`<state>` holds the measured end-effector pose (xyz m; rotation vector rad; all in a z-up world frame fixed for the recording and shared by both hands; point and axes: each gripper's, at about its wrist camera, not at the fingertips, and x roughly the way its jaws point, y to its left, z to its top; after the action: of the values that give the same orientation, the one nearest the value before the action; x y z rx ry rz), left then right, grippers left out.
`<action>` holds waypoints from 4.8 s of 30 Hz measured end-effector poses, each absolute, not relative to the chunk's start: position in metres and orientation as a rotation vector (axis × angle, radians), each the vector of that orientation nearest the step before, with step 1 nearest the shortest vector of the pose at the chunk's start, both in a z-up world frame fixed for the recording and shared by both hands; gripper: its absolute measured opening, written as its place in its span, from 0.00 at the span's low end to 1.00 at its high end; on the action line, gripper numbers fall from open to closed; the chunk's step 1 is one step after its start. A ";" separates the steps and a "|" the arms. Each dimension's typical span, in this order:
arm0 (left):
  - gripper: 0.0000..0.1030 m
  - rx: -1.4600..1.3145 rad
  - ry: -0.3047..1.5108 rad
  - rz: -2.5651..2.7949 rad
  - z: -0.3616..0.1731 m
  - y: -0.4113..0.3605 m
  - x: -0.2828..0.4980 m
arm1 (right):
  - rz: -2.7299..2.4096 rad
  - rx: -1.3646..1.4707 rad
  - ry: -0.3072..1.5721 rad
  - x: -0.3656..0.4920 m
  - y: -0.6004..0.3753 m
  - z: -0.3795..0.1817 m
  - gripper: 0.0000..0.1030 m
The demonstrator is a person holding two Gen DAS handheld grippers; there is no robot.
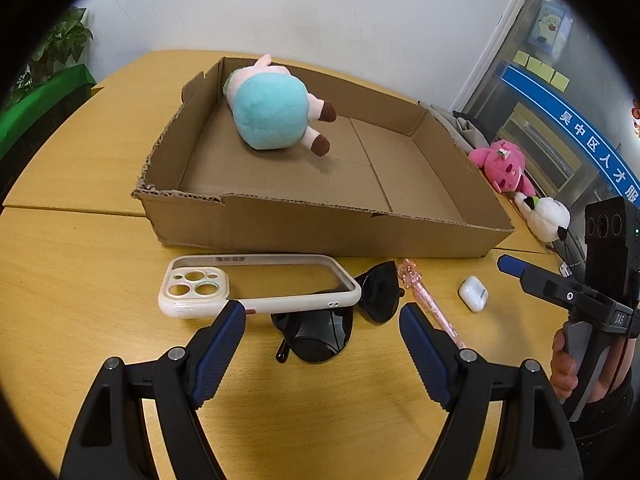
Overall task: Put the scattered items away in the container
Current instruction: 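Move both grippers back toward the black sunglasses on the table, then close both grippers on the black sunglasses frame, then lift the sunglasses with both grippers and carry them over the box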
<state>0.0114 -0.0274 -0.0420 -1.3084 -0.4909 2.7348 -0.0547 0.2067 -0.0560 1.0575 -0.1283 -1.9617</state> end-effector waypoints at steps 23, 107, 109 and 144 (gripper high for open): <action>0.76 -1.473 -0.592 2.616 -0.100 -0.023 -0.014 | -1.805 0.918 0.518 -0.050 0.097 -0.100 1.00; 0.55 -1.543 -0.337 2.541 -0.082 0.059 0.097 | -1.679 0.811 0.685 0.122 0.188 -0.115 0.68; 0.55 -1.509 -0.334 2.557 -0.072 0.058 0.096 | -1.690 0.801 0.674 0.119 0.189 -0.107 0.68; 0.54 -0.908 -0.069 2.726 0.179 0.016 -0.151 | -1.940 0.451 0.870 -0.124 0.119 0.156 0.68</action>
<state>-0.1509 0.0165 0.1785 -0.9078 -0.0687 2.7257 -0.1236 0.1187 0.1562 0.4508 0.8696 -1.9402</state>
